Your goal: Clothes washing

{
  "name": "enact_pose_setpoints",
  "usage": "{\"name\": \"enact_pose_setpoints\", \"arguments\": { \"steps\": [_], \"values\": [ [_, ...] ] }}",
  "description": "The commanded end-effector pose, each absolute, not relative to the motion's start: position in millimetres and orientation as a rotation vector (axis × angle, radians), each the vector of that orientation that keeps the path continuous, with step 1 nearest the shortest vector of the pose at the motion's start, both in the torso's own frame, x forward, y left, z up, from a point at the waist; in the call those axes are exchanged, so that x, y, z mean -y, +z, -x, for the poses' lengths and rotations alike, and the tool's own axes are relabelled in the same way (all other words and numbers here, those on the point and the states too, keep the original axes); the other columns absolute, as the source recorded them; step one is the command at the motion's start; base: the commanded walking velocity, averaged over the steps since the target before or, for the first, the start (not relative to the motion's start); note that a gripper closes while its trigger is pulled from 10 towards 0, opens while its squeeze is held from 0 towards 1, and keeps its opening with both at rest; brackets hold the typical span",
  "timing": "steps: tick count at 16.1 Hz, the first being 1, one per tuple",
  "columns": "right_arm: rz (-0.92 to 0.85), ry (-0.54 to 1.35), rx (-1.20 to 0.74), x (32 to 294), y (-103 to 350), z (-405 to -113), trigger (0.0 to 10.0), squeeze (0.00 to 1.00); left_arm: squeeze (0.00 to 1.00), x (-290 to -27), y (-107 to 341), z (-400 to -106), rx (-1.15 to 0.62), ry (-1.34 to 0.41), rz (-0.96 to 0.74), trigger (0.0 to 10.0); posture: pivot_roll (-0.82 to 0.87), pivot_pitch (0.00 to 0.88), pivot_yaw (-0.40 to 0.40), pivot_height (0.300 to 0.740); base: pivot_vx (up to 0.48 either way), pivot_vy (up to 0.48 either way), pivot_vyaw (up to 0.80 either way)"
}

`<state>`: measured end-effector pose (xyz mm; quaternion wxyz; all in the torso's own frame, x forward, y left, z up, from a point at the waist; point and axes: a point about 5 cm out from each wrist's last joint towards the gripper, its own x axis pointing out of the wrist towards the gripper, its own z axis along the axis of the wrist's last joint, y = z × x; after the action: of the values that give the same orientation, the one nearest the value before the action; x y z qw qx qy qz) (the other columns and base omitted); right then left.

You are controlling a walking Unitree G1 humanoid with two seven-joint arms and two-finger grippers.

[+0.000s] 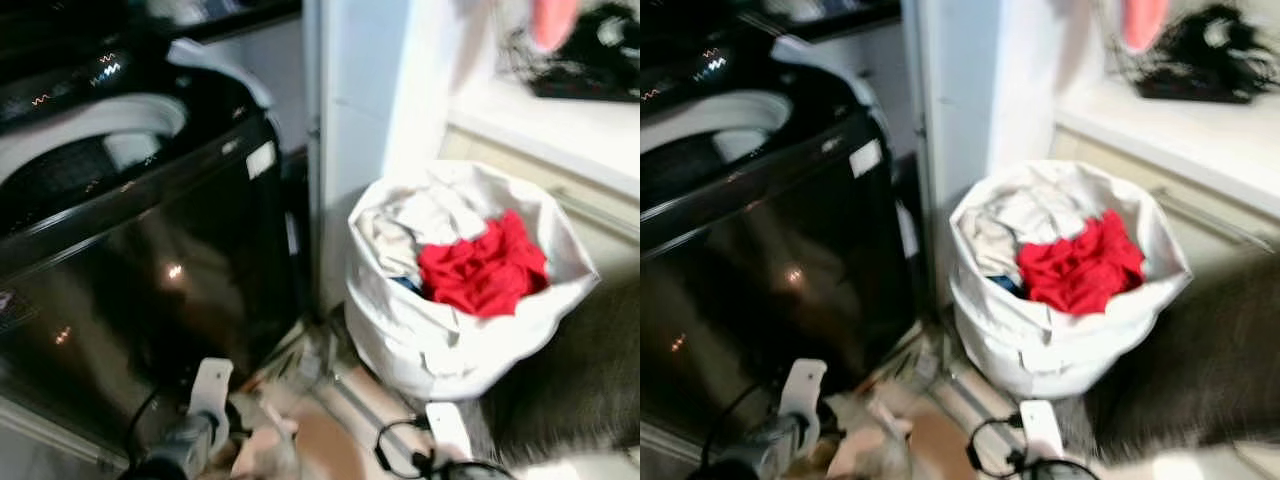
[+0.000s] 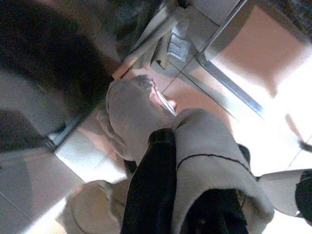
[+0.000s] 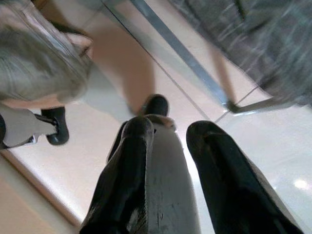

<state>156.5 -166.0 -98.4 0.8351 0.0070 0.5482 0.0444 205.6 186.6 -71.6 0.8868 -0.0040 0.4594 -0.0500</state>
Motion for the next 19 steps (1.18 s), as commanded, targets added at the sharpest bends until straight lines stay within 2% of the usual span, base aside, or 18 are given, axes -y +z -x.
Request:
{"name": "enact_pose_setpoints", "arguments": {
  "steps": [1, 6, 8, 13, 19],
  "values": [
    [0.011, 0.176, -1.054, 154.1, -91.9, -170.7, 10.0, 0.0, 0.0, -187.7, -67.7, -210.0, -0.917, -0.155, -0.034, 10.0, 0.0, 0.0, 0.038, 0.74, 0.0, -0.48, 0.8],
    [0.019, 0.189, -1.07, 144.4, -94.3, -167.4, 10.0, 0.0, 0.0, -189.0, -67.4, -210.3, -0.918, -0.15, -0.034, 10.0, 0.0, 0.0, 0.041, 0.74, 0.0, -0.48, 0.8],
    [0.04, 0.145, -1.047, 149.1, -93.1, -170.1, 10.0, 0.0, 0.0, -189.5, -67.3, -210.5, -0.918, -0.15, -0.035, 10.0, 0.0, 0.0, 0.042, 0.74, 0.0, -0.396, 0.73],
    [0.007, 0.138, -1.072, 159.8, -96.1, -161.4, 10.0, 0.0, 0.0, -190.9, -66.4, -211.7, -0.908, -0.129, -0.022, 10.0, 0.0, 0.0, 0.044, 0.74, 0.0, 0.0, 0.0],
    [0.008, 0.134, -1.071, 160.5, -92.8, -170.2, 10.0, 0.0, 0.0, -190.3, -66.5, -211.5, -0.909, -0.142, -0.022, 10.0, -0.01, 0.0, 0.048, 0.74, -0.271, 0.0, 0.0]
  ]
}}
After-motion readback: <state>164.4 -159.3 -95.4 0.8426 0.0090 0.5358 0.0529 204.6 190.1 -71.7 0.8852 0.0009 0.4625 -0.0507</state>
